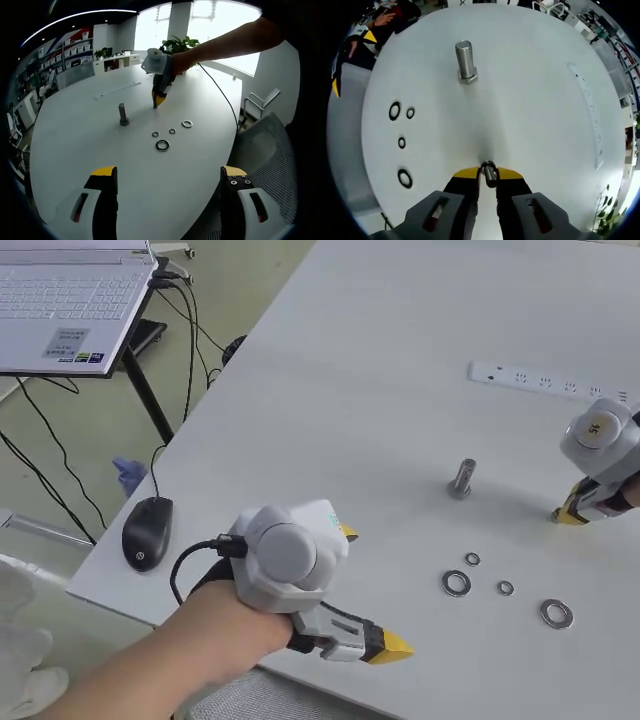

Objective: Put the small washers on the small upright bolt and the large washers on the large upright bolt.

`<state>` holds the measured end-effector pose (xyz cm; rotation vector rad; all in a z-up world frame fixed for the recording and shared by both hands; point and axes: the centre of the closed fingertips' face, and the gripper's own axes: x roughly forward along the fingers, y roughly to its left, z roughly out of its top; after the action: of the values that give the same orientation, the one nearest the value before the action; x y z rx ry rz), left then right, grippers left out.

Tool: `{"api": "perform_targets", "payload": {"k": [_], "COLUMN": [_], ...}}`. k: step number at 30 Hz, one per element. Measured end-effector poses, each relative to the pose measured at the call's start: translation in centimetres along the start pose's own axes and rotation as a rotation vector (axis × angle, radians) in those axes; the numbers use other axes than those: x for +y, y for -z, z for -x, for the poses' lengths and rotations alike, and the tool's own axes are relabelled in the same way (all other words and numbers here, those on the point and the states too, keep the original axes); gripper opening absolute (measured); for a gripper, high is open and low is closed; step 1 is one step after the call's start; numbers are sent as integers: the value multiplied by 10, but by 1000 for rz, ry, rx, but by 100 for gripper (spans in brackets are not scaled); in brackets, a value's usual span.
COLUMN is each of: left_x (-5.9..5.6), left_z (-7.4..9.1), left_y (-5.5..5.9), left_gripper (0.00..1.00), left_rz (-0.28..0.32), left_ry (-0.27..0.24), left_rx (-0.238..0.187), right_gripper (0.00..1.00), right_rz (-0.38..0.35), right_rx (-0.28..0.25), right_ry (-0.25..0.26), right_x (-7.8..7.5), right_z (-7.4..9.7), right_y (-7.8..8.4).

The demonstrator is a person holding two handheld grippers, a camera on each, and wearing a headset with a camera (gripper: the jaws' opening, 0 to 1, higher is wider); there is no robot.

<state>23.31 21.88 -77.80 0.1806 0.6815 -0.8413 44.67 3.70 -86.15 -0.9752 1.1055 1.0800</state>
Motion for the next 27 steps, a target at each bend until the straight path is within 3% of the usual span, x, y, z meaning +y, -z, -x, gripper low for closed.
{"api": "perform_targets", "payload": {"k": [27], "left_x": [0], "left_z": [-1], "left_y": [2], "left_gripper": [84], "left_rz": [1], "left_ry": [3], "left_rx": [5], "right_gripper": [13], "right_rz": [-4], "right_rx": [0], "right_ry": [-7], "right_x": [1], "right_z": [0], "right_y": [3]}}
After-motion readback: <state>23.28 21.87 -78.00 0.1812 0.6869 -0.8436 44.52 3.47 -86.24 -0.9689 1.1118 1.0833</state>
